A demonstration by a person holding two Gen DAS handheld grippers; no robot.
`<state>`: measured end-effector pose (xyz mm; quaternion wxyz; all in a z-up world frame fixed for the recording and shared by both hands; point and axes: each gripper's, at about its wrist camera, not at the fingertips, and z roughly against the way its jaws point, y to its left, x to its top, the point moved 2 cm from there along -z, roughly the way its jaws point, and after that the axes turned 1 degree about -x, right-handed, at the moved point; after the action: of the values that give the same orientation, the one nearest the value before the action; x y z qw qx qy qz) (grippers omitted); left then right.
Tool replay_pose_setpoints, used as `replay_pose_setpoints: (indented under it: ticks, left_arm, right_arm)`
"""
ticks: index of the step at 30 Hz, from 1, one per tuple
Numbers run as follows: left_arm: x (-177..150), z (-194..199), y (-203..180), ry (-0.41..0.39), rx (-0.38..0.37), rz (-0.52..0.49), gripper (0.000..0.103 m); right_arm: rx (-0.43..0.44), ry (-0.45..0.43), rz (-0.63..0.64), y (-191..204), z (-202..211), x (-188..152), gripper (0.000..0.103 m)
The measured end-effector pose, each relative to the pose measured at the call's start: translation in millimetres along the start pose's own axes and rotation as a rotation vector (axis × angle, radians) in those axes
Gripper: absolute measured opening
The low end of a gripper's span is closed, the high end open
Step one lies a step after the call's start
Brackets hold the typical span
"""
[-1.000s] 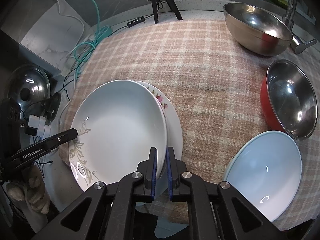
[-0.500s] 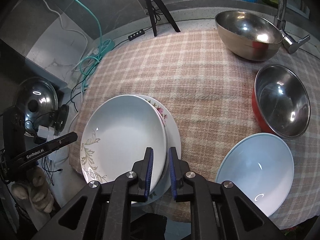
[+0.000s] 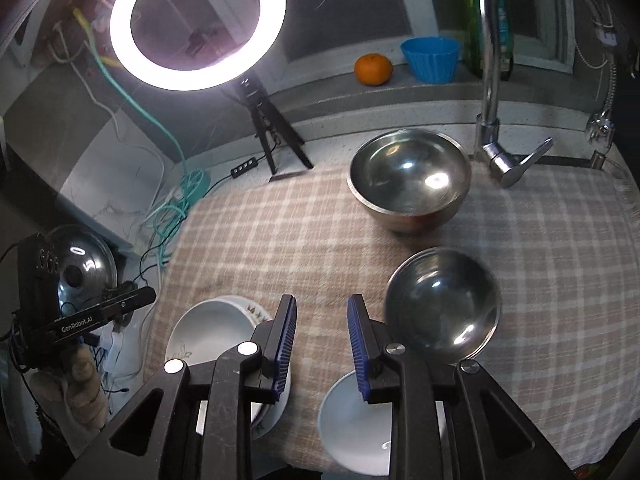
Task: Organize plates and bowls
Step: 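Reach the left gripper to the large steel bowl and grasp its rim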
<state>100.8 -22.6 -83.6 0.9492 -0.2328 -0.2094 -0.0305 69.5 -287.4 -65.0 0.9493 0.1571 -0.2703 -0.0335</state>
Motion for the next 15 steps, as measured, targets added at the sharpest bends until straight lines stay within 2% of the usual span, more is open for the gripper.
replay_pose_setpoints:
  ticks: [5,8,15]
  left_arm:
    - [28.8,-20.0,-38.8,-0.005,-0.012,-0.083,0.007]
    - [43.8,-38.9,-56.9,0.021,-0.034,-0.101,0.015]
    - [74.1,-85.6,-86.1,0.069,-0.025,-0.134,0.015]
  right_arm:
    - [-0.032,-0.039,-0.034,-39.0,7.7,34.2,0.029]
    - [-0.064,-0.049,-0.034,-55.5,1.9,51.6,0.029]
    - [-0.083,-0.022,-0.059,-84.1,-27.1,78.8,0.029]
